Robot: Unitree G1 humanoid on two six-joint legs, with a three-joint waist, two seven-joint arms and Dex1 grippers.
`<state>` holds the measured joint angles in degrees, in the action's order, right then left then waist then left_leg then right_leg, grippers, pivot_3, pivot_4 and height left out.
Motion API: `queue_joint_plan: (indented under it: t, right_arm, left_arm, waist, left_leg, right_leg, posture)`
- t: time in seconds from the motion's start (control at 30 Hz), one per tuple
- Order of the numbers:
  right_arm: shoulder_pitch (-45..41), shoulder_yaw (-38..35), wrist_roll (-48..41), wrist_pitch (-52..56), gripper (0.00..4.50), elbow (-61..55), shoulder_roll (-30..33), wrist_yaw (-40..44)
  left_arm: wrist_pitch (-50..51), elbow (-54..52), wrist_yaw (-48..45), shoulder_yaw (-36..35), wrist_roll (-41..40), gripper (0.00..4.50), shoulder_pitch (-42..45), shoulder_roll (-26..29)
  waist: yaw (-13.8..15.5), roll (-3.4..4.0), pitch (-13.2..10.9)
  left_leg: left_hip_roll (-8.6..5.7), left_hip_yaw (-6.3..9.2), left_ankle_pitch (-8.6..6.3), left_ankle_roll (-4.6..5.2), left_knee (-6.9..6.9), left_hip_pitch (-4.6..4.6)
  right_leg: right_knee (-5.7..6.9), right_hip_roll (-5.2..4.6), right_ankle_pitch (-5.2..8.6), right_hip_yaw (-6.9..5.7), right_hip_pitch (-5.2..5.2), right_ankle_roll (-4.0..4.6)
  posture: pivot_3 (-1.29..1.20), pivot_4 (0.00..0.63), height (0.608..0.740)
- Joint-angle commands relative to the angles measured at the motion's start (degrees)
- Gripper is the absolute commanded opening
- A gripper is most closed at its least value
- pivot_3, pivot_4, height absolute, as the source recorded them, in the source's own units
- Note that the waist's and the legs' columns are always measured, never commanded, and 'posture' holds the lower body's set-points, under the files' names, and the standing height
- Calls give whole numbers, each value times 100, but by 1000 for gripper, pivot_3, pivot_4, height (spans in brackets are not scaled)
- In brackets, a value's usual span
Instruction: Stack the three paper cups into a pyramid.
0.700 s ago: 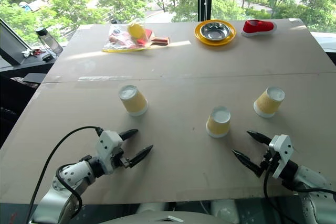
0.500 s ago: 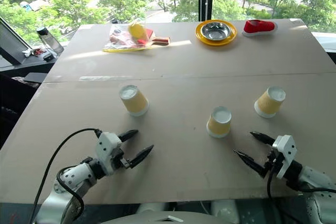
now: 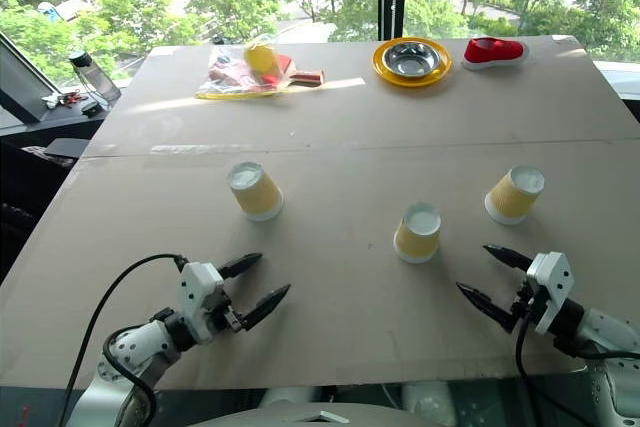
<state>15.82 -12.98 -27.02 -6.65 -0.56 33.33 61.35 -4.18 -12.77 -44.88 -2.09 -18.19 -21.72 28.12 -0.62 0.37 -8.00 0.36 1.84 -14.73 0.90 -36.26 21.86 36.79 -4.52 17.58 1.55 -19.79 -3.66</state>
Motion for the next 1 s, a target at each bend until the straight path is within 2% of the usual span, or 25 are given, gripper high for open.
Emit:
queue_joint_plan:
  t: [0.03,0.3,0.4,0.57,0.67,0.93,1.0]
  right_arm:
    - [8,-99,-124,-85,4500,-212,-24,29]
    - [-399,269,-164,326,4500,-1093,-242,-419]
    - [-704,557,-22,543,4500,-1287,-402,-712]
    - [-1042,865,109,565,4500,-1246,-545,-838]
    - [-1268,1040,139,643,4500,-1252,-669,-923]
    - [-1393,1083,119,570,4500,-1181,-746,-945]
    - [-1362,1090,107,549,3969,-1172,-739,-900]
  left_arm:
    - [86,222,-68,145,107,4421,-102,15]
    - [620,-586,-388,85,-337,4421,468,445]
    - [1225,-1280,-805,117,-835,4421,947,899]
    - [2083,-1999,-1462,51,-1977,4421,1415,1448]
    - [2392,-2179,-1472,15,-2246,4421,1777,1562]
    - [2739,-2173,-1426,13,-2317,4421,2301,1579]
    - [2757,-2155,-1429,2,-2286,4500,2326,1577]
  waist:
    - [0,0,0]
    - [14,-23,-19]
    - [34,-55,-37]
    - [16,-51,-40]
    - [-4,-52,-41]
    - [-4,-59,-49]
    - [-5,-61,-51]
  left_leg:
    - [0,0,0,0,0,0]
    - [0,3,1,0,-4,1]
    - [0,15,1,-1,-6,11]
    - [-2,17,1,-2,-6,45]
    - [-2,17,4,-4,-10,90]
    - [0,15,4,-3,-33,87]
    - [0,15,3,-3,-43,85]
  right_leg:
    - [0,0,0,0,0,0]
    - [3,4,-1,-2,0,-1]
    - [3,4,-9,-14,-3,-15]
    - [2,4,-11,-17,-36,-18]
    - [12,40,-13,-21,-86,-21]
    - [53,60,-12,-34,-92,-23]
    - [65,62,-12,-33,-92,-23]
  posture:
    - [0,150,740]
    - [0,150,740]
    - [0,150,740]
    - [0,150,740]
    - [0,150,740]
    - [0,150,740]
    - [0,150,740]
